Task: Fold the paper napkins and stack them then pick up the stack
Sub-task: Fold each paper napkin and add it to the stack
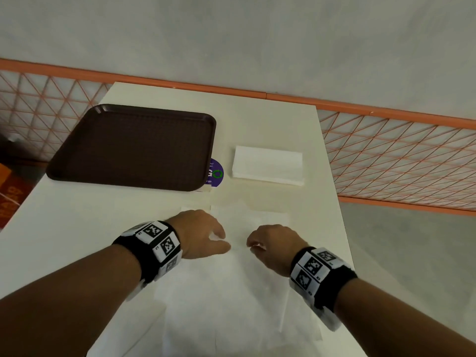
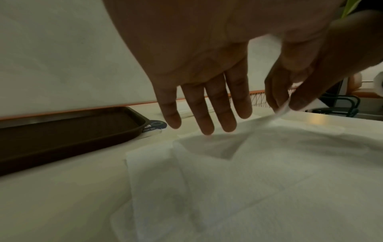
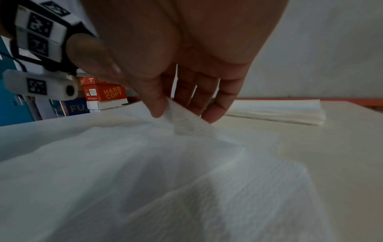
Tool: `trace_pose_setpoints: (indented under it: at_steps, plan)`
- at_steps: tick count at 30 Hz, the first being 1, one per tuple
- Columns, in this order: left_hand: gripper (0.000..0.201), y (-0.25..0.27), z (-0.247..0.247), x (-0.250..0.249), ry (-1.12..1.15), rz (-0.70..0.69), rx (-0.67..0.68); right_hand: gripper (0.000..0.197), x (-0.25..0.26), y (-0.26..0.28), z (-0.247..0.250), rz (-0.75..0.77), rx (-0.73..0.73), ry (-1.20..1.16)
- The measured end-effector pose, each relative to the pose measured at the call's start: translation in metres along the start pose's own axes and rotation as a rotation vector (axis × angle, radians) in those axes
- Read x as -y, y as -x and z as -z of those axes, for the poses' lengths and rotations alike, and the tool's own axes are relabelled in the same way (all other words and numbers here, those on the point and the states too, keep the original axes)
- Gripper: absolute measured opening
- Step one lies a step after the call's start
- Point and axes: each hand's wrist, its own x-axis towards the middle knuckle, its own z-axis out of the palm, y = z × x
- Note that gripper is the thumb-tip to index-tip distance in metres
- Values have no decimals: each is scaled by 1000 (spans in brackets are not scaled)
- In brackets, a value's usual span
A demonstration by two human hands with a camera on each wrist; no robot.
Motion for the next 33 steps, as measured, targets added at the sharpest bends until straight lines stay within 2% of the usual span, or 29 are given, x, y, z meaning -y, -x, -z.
trace_pose_setpoints:
  at_steps: [2,7,9,13,16,18,22,25,30,33]
  plan:
    - [53,0,2,-6,9,12,-12,24,3,0,-10,-2,30,-26]
    - [39,-19,-2,-13,-116,2,-48,32,5,5,-25,-49,139,-153]
    - [40,-28,-9,-15,-148,-5,-24,28,1,3,-24,-74,95,-209]
    - [45,-43,-16,-18,-227,-3,3,28,-11,-6,-18,-185,-79,-134]
    - [46,-48,-17,-20,-281,-4,1,45,-14,-13,-18,-274,-45,-100]
    - [47,-50,-18,-20,-282,1,2,50,-15,-17,-20,-290,-20,-60]
    - [41,-50,-16,-23,-254,14,-3,42,-15,-26,-22,-286,16,-37]
    - [31,-48,-13,-27,-211,24,-5,29,-14,-29,-17,-296,35,-84]
    - [23,-39,-5,-30,-43,32,29,8,-13,-27,-9,-250,37,-174]
    - [23,-35,0,-29,78,7,35,8,-16,-23,5,-234,31,-214]
